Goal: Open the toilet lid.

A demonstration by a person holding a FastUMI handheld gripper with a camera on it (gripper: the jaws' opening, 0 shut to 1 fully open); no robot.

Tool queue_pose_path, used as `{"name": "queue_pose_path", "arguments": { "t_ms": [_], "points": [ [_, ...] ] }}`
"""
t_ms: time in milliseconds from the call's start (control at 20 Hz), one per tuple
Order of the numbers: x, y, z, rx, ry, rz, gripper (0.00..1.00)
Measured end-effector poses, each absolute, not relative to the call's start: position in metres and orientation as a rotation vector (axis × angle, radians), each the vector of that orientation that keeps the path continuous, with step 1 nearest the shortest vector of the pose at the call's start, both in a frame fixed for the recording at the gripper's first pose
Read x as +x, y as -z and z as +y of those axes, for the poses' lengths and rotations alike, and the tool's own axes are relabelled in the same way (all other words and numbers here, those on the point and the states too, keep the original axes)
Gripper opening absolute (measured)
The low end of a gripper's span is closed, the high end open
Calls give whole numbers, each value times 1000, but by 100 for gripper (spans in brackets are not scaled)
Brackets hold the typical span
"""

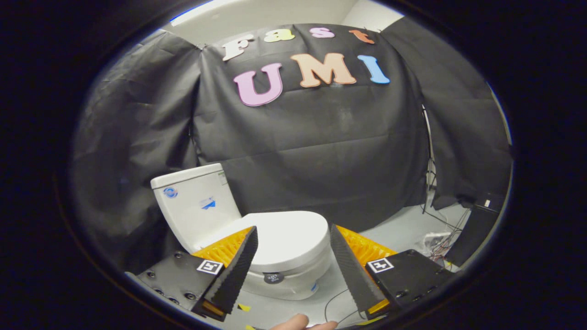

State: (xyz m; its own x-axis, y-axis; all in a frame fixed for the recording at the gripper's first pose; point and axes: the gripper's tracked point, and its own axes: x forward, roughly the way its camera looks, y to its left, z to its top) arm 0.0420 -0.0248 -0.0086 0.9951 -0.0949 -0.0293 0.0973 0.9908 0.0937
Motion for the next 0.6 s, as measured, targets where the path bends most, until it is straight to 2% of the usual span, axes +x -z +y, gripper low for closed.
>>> {"name": "queue_pose_path", "arguments": {
  "t_ms": [150, 600],
  "points": [
    [61, 2, -32, 158, 141, -5, 98],
    [102, 0, -44, 417, 133, -165, 98]
  ]
}}
